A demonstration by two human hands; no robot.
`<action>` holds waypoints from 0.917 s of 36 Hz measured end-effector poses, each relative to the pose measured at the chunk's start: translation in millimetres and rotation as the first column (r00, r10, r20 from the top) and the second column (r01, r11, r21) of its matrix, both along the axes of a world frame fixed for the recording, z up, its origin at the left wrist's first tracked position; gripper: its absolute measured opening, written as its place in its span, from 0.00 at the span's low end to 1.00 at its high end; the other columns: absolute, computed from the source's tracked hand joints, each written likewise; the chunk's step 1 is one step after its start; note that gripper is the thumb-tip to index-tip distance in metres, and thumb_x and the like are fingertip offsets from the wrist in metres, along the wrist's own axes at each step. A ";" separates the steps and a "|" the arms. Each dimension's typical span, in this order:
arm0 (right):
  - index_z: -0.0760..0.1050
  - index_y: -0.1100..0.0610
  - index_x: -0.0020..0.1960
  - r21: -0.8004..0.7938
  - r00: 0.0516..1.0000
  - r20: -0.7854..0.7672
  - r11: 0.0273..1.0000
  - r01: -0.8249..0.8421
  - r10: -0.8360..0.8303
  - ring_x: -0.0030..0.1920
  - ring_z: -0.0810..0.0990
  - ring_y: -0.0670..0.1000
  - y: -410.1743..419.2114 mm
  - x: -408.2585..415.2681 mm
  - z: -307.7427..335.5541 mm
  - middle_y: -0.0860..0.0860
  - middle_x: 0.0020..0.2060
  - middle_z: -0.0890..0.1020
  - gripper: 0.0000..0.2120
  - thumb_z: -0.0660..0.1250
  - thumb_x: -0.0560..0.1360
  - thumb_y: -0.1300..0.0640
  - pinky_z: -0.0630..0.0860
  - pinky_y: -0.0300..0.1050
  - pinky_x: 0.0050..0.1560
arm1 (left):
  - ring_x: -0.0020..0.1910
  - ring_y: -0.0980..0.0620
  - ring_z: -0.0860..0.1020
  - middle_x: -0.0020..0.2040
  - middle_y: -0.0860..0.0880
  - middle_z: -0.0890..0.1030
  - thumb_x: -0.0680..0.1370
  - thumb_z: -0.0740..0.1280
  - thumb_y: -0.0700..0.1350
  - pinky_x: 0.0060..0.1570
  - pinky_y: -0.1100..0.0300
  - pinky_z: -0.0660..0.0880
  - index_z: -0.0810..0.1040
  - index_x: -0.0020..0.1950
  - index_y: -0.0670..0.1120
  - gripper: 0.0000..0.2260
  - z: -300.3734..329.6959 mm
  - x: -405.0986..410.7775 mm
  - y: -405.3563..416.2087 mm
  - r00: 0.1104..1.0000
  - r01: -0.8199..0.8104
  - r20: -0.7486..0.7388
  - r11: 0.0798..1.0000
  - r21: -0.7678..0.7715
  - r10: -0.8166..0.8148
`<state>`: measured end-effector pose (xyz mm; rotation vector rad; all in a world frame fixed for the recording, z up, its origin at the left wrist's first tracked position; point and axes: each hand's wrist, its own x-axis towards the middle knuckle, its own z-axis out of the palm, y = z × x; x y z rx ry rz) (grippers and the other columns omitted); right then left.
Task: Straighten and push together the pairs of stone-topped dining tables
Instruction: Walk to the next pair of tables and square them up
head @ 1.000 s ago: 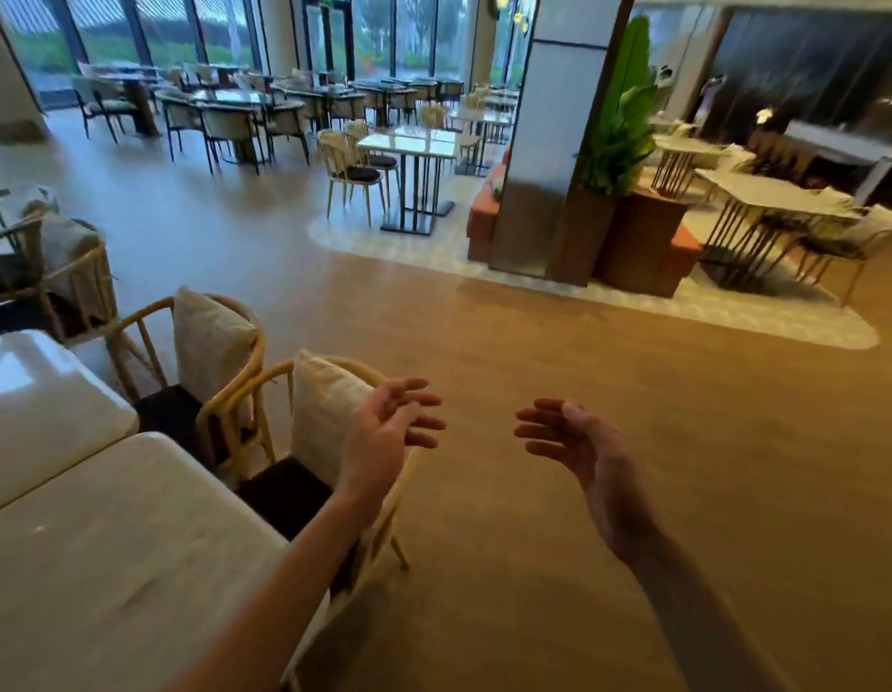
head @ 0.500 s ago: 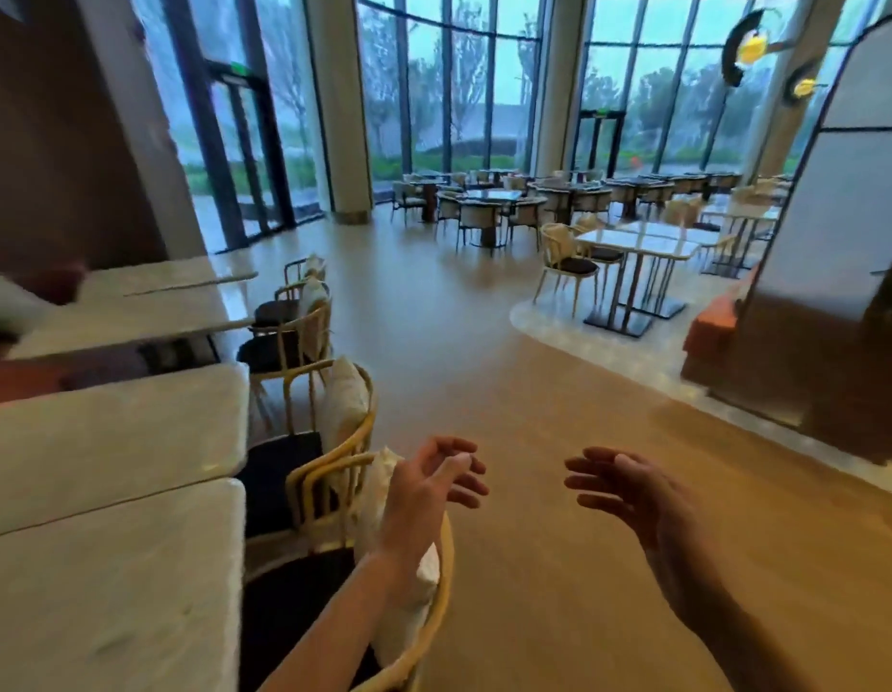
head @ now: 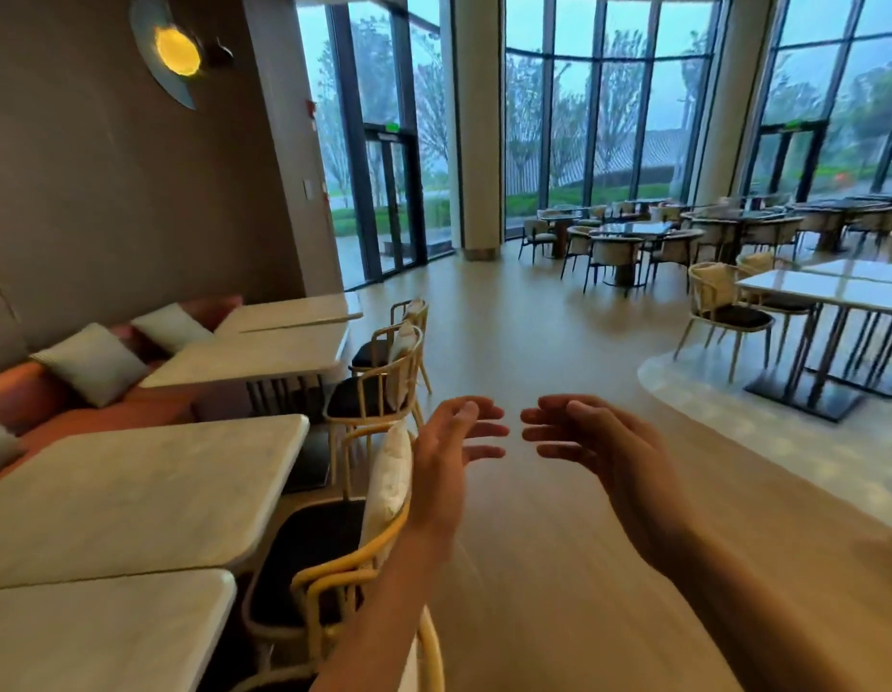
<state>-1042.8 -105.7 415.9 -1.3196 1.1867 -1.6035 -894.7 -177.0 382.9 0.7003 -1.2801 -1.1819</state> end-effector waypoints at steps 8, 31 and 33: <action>0.80 0.59 0.56 -0.053 0.995 -0.009 0.994 -0.099 0.099 0.50 0.86 0.52 -138.5 -79.2 28.8 0.54 0.49 0.87 0.14 0.56 0.83 0.59 0.82 0.48 0.54 | 0.56 0.47 0.83 0.56 0.47 0.84 0.76 0.61 0.61 0.53 0.49 0.82 0.79 0.60 0.44 0.24 15.7 -72.5 -111.2 0.996 -0.039 0.077 0.999 -0.034 0.042; 0.81 0.55 0.58 -0.077 0.763 0.024 0.762 -0.643 0.646 0.52 0.86 0.52 -569.1 -206.0 -2.0 0.50 0.50 0.87 0.14 0.61 0.81 0.50 0.82 0.43 0.53 | 0.49 0.45 0.85 0.49 0.43 0.86 0.84 0.58 0.44 0.44 0.57 0.82 0.81 0.55 0.41 0.13 16.4 -214.6 -432.3 0.803 -0.596 0.045 0.798 0.093 0.594; 0.81 0.54 0.57 -0.074 0.752 0.021 0.751 -0.656 0.659 0.52 0.86 0.51 -610.0 -207.1 -10.1 0.50 0.49 0.87 0.14 0.62 0.81 0.49 0.82 0.41 0.52 | 0.50 0.44 0.84 0.49 0.43 0.86 0.84 0.58 0.43 0.45 0.56 0.82 0.81 0.55 0.42 0.13 9.3 -214.0 -474.5 0.787 -0.617 0.044 0.783 0.084 0.615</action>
